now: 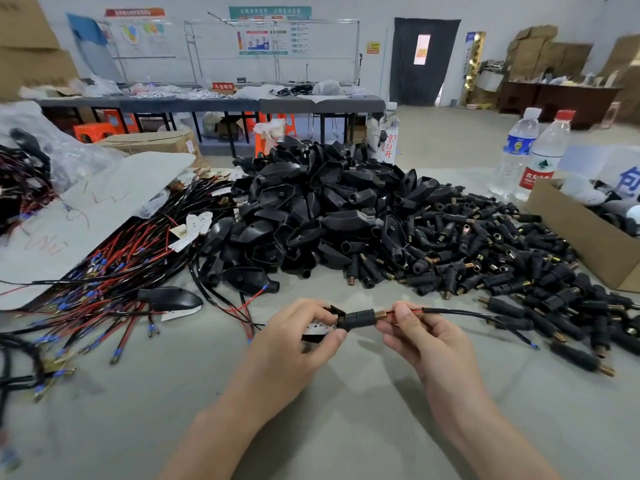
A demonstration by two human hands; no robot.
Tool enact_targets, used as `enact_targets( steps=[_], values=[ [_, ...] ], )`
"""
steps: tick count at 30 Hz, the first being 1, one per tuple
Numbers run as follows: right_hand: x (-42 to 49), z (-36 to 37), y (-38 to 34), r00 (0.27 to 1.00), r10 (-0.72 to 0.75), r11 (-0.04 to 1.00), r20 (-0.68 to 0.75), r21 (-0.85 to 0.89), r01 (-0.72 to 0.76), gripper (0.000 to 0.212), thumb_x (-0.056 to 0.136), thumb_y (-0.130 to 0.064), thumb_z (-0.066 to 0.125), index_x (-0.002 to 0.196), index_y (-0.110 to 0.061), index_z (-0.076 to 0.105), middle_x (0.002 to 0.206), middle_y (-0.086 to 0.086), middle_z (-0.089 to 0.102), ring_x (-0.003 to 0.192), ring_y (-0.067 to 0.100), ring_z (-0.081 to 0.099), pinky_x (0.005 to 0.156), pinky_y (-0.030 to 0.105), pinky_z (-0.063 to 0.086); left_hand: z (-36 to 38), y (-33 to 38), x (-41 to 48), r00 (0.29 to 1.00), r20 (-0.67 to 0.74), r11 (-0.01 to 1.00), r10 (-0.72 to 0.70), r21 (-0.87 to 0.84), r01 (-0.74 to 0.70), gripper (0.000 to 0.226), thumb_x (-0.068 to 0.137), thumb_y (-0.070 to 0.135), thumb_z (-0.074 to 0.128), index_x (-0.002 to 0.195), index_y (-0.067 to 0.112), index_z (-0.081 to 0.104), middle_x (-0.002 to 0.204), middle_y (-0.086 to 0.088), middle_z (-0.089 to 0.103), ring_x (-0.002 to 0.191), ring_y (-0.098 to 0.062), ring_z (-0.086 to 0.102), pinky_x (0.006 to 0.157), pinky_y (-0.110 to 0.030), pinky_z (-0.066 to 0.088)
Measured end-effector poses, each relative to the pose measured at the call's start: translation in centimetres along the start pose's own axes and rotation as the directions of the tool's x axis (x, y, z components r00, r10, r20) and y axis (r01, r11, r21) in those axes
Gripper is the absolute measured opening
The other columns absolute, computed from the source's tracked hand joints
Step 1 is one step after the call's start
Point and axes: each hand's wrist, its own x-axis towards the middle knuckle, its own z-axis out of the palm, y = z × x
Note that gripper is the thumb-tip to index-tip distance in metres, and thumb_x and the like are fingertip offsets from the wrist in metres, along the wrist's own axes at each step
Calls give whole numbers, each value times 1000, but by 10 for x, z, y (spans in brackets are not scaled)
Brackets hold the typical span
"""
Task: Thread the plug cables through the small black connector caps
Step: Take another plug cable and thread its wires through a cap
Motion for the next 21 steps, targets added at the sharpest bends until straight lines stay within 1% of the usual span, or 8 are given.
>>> enact_targets(
  steps=[3,5,9,11,15,18,20,21],
  values=[
    [-5,1,1,999,6,999,32,-37,-5,37,78,-27,72,103,0,70,93,13,77,90,23,75,67,19,58,-7,-4,-4,1000,-2,1000,7,23,-7,17,88,46,65,93,30,63,112,25,61,109,-2,59,94,-24,45],
    [-9,4,2,999,16,998,46,-69,-12,40,76,-30,73,104,-2,71,96,13,77,90,24,75,67,20,58,-18,-7,-7,1000,-18,998,-6,60,7,15,90,43,66,93,29,64,114,25,62,111,-1,57,95,-30,46],
    [-19,21,9,993,78,988,94,-138,-64,37,74,-29,74,100,-2,73,93,14,78,83,24,76,62,21,58,-53,-12,-24,999,-44,987,18,161,-10,26,88,51,58,90,26,64,113,23,62,109,0,57,90,-28,48],
    [-27,40,17,983,120,982,137,-161,-97,33,75,-27,73,97,-3,74,89,14,77,75,22,76,59,21,58,-76,-18,-34,999,-53,977,2,211,9,23,88,44,63,90,22,67,112,20,65,105,-2,59,87,-27,48],
    [-49,97,38,952,177,979,248,-140,-146,16,89,-14,68,95,0,73,78,11,75,62,16,70,53,21,55,-144,-39,-51,998,-56,946,-31,319,47,10,89,35,71,95,26,70,117,21,64,109,7,54,93,-7,34],
    [-69,149,44,918,205,978,339,-104,-180,17,96,-14,61,92,-2,72,73,9,73,57,14,67,51,21,54,-205,-52,-57,995,-72,919,-72,384,94,10,89,34,70,96,28,69,113,23,62,108,6,55,95,-13,38],
    [-80,179,41,890,213,977,403,-75,-200,17,100,-10,56,95,-7,71,70,7,72,54,12,64,50,21,54,-247,-59,-58,989,-102,882,-107,450,142,8,89,34,68,96,32,64,108,22,63,103,0,59,92,-21,44],
    [-86,192,40,875,215,977,434,-86,-197,18,101,-8,54,97,-9,71,70,5,72,54,12,64,51,22,54,-268,-63,-58,985,-130,852,-114,496,164,10,89,32,67,97,33,61,106,18,65,101,-5,61,92,-26,46]
  ],
)
